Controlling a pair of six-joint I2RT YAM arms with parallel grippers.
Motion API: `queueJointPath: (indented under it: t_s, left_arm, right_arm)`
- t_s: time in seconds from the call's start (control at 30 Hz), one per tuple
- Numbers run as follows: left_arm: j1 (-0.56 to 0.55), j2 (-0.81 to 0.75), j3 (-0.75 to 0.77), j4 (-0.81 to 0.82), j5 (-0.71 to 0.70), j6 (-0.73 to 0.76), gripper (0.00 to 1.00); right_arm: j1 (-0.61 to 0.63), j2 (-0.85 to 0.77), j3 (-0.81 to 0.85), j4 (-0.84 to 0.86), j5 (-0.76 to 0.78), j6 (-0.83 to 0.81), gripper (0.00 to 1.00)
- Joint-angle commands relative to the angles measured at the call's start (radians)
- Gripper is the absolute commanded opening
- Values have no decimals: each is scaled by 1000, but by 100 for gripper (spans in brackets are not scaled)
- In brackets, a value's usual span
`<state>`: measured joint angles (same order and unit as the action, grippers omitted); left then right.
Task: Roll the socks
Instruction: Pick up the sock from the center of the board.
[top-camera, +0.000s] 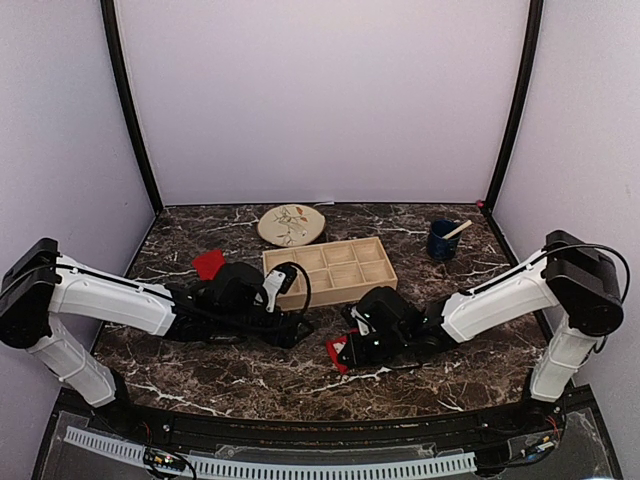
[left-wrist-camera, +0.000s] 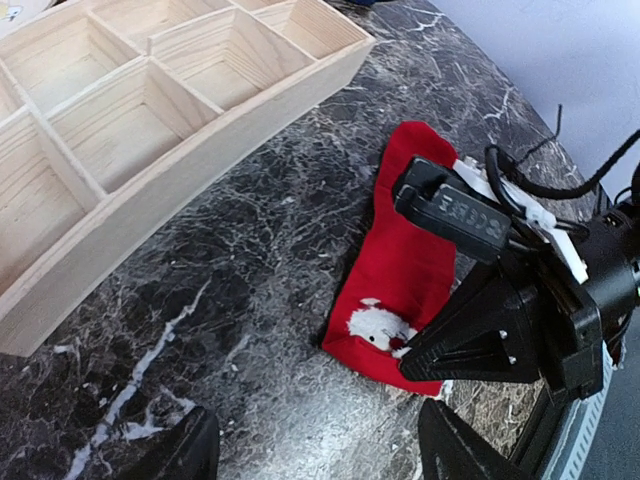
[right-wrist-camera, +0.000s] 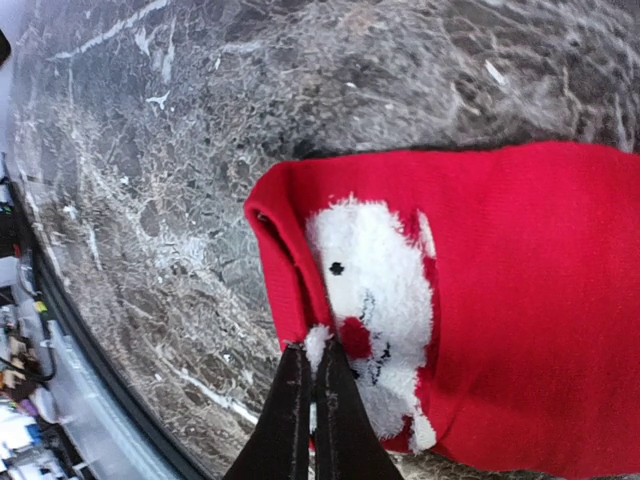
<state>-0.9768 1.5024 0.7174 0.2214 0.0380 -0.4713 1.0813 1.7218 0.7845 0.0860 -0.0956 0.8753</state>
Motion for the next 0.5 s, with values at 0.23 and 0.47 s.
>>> queueJointPath:
  t_s: [0.23,0.47]
  left_arm:
    - [-39,122,88,-7,190,175,57]
    - [-95,181,144,-59,134,261,45]
  right_arm:
    - [-69,-44,-134,227,-204,161,0]
    - [-86,-55,-155,221,-254,180,0]
